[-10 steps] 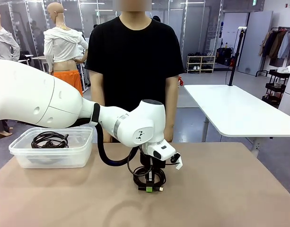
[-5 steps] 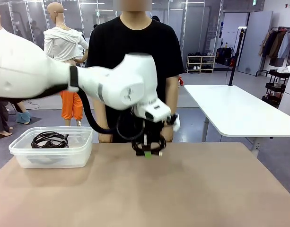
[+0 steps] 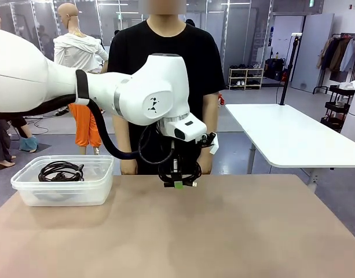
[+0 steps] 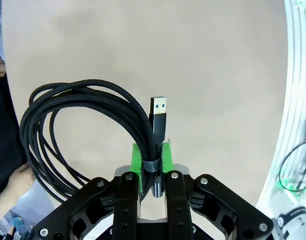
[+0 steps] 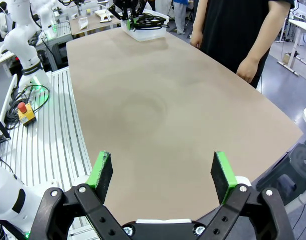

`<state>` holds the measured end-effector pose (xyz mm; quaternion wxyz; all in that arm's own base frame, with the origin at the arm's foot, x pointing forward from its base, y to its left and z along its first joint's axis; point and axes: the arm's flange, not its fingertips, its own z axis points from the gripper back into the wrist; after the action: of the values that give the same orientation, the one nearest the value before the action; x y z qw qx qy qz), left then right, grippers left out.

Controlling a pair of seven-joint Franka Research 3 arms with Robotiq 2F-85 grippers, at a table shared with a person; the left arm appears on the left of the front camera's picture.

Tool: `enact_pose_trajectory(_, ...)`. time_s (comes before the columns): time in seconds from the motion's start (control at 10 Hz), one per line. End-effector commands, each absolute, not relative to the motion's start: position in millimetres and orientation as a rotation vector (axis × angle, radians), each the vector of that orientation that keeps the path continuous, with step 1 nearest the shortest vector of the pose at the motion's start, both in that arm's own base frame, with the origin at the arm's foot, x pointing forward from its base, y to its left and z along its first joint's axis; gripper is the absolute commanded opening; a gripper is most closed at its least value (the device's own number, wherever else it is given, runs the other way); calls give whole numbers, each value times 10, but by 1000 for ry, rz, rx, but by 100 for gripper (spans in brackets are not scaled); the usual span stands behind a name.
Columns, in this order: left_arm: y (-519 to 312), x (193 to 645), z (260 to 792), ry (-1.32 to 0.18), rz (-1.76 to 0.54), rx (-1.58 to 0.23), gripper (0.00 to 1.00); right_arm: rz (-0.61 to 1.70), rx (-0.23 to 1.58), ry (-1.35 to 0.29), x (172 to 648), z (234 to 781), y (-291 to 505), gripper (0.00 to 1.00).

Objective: Organize and store the cables.
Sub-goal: Place the USB Extension Cable into the Organizing box.

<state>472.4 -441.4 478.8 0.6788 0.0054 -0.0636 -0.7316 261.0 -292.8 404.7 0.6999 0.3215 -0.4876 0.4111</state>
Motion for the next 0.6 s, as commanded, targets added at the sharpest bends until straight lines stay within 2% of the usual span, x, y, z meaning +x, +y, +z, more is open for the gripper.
enact_pose_trajectory(0.0, -4426, 4742, 4837, -169, -1644, 28, 0, 913, 719, -1079, 2601, 4083, -2920, 100)
enact_pose_trajectory(0.2, -4426, 4742, 4837, -169, -1644, 28, 0, 913, 719, -1079, 2601, 4083, -2920, 100)
enact_pose_trajectory(0.3, -4424, 4740, 4768, -142, -1643, 9, 17, 913, 719, -1079, 2601, 4083, -2920, 100)
enact_pose_trajectory(0.4, -3999, 5006, 4864, -101, -1706, -55, 17, 913, 719, -1079, 2601, 4083, -2920, 100)
enact_pose_trajectory(0.5, -3468, 5272, 4964, -152, -1627, -71, 17, 913, 719, -1079, 2601, 4083, -2920, 100)
